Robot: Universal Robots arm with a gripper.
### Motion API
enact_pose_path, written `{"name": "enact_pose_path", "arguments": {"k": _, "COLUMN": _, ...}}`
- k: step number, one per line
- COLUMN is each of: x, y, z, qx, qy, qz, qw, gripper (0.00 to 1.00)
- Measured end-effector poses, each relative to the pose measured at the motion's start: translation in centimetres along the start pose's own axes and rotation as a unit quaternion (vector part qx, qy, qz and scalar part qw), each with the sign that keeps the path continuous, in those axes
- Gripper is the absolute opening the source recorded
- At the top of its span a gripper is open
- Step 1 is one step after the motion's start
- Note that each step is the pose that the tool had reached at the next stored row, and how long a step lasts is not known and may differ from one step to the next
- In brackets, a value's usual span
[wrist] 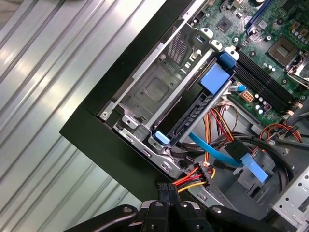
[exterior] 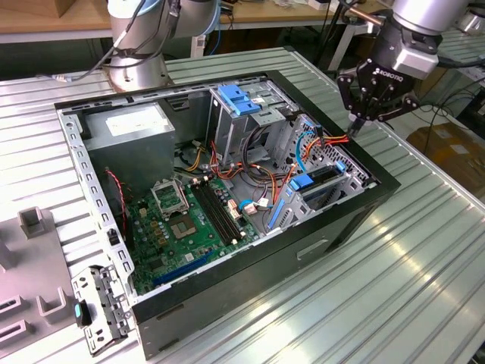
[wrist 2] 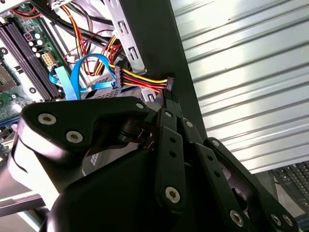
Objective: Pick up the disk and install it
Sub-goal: 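Insert the first disk wire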
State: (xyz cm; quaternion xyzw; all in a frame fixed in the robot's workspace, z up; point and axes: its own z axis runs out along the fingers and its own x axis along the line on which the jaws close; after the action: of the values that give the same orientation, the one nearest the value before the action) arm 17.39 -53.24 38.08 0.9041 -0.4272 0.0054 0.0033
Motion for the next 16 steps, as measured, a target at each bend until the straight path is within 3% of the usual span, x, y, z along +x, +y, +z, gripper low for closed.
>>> {"name": "enact_pose_path", "arguments": {"k": 6, "x": -0.07, "y": -0.33, "z": 0.11, "qx": 0.0003, "qy": 0.0002, "qz": -0.014, "qw": 0.99991, "gripper": 0.11}}
{"name": "enact_pose_path", "arguments": {"k": 9, "x": -0.07, "y": -0.34, "z": 0.11, "qx": 0.0003, "qy": 0.0002, "qz": -0.015, "qw": 0.99989, "gripper": 0.11}}
{"name": "enact_pose_path", "arguments": {"k": 10, "x": -0.07, "y": -0.34, "z": 0.12, "qx": 0.0003, "qy": 0.0002, "qz": -0.015, "qw": 0.99989, "gripper": 0.18}}
{"name": "enact_pose_path", "arguments": {"k": 16, "x": -0.07, "y": -0.34, "z": 0.12, "qx": 0.0004, "qy": 0.0002, "qz": -0.015, "qw": 0.99988, "gripper": 0.18}}
